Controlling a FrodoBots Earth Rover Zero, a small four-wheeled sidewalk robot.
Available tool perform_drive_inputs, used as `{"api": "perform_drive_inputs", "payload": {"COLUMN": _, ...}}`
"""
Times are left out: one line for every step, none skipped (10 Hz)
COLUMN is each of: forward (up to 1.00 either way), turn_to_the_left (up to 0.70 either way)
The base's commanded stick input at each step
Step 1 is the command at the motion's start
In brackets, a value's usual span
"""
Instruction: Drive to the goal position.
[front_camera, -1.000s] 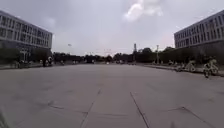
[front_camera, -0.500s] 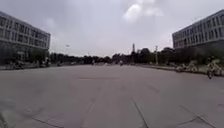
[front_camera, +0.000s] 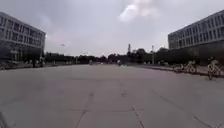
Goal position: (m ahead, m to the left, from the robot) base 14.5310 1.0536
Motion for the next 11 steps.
{"api": "perform_drive_inputs", "payload": {"forward": 0.7, "turn_to_the_left": 0.0}}
{"api": "perform_drive_inputs", "payload": {"forward": 0.7, "turn_to_the_left": 0.0}}
{"api": "perform_drive_inputs", "payload": {"forward": 0.7, "turn_to_the_left": 0.0}}
{"api": "perform_drive_inputs", "payload": {"forward": 0.7, "turn_to_the_left": 0.0}}
{"api": "perform_drive_inputs", "payload": {"forward": 0.7, "turn_to_the_left": 0.0}}
{"api": "perform_drive_inputs", "payload": {"forward": 0.7, "turn_to_the_left": 0.0}}
{"api": "perform_drive_inputs", "payload": {"forward": 0.7, "turn_to_the_left": 0.0}}
{"api": "perform_drive_inputs", "payload": {"forward": 0.7, "turn_to_the_left": 0.0}}
{"api": "perform_drive_inputs", "payload": {"forward": 0.7, "turn_to_the_left": 0.01}}
{"api": "perform_drive_inputs", "payload": {"forward": 0.7, "turn_to_the_left": 0.07}}
{"api": "perform_drive_inputs", "payload": {"forward": 0.7, "turn_to_the_left": 0.14}}
